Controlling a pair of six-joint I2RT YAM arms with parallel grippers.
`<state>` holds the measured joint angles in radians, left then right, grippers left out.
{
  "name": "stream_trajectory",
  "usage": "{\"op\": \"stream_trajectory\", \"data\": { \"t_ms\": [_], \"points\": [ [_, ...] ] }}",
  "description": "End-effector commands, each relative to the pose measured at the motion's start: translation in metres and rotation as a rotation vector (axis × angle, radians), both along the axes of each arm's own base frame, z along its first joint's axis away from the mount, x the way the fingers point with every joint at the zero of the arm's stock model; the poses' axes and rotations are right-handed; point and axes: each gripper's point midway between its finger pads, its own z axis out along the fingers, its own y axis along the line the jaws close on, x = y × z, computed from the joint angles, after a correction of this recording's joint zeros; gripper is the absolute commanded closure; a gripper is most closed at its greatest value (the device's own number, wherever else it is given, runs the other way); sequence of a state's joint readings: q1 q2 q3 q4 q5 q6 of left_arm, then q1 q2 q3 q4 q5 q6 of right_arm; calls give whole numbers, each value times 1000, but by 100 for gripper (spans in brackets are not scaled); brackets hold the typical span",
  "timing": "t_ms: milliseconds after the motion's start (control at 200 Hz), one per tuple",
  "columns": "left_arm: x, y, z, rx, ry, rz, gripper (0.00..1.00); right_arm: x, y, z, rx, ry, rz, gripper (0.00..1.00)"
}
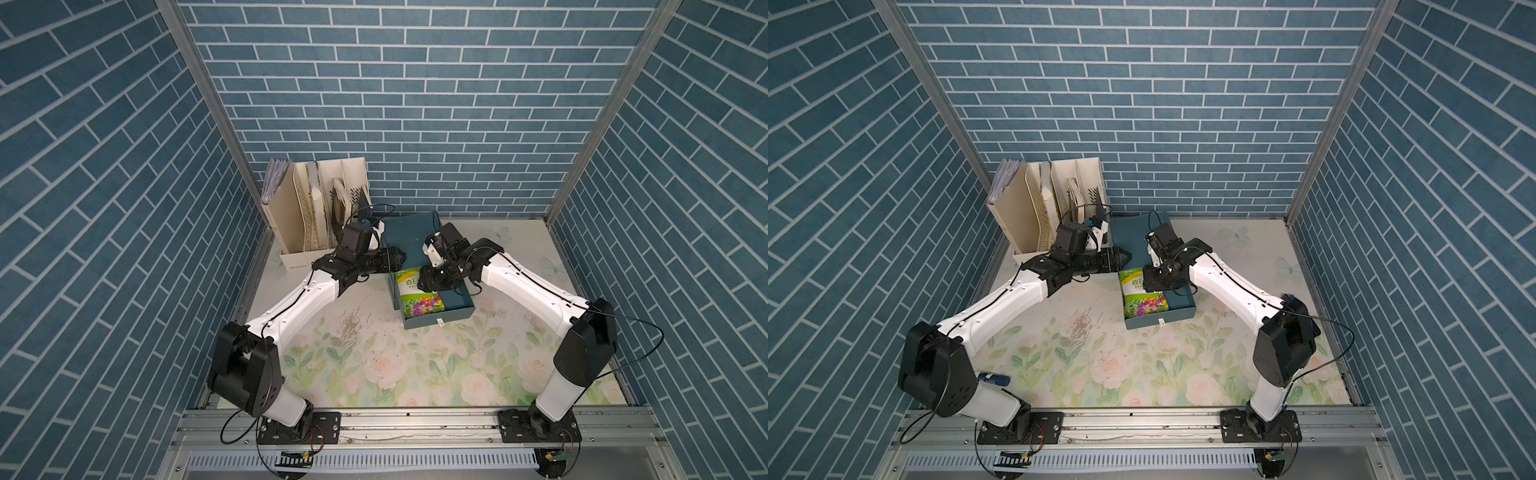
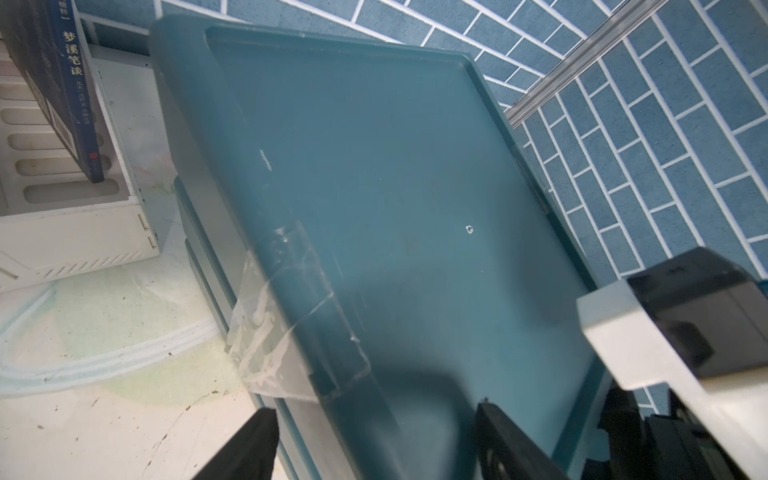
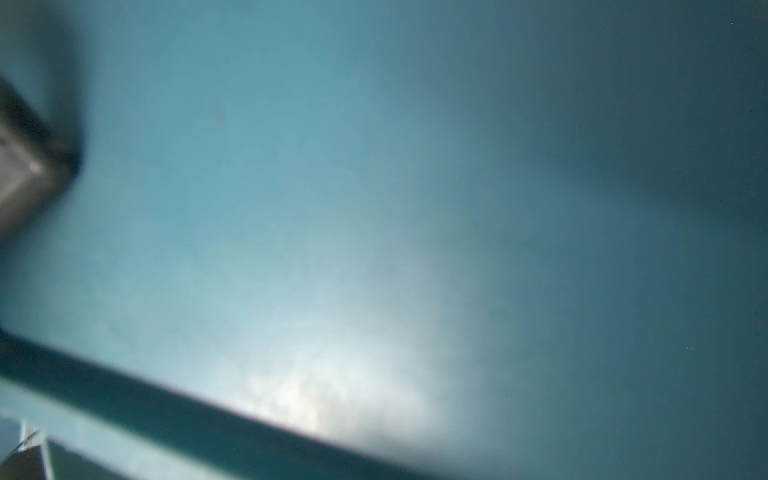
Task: Take the seed bags out of the drawer
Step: Pick up the seed packet from the drawer.
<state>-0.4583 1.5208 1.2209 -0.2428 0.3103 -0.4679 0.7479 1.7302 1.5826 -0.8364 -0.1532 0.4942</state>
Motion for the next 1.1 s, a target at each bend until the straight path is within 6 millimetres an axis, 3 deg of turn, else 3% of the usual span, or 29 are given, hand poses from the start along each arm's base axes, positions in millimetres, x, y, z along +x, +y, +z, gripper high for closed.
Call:
{"op": "stream_trajectory", "data": {
  "t_ms": [0,755,1095],
  "points": [
    [-5,14,-32,85,91,11,22,-2,7,-7,18,23,6,59],
    [-3,18,-34,84,97,10,22,-1,9,-11,16,32,2,97],
    [-2,20,-34,87,96,13,22,1,6,5,19,7,-9,100]
  ]
}}
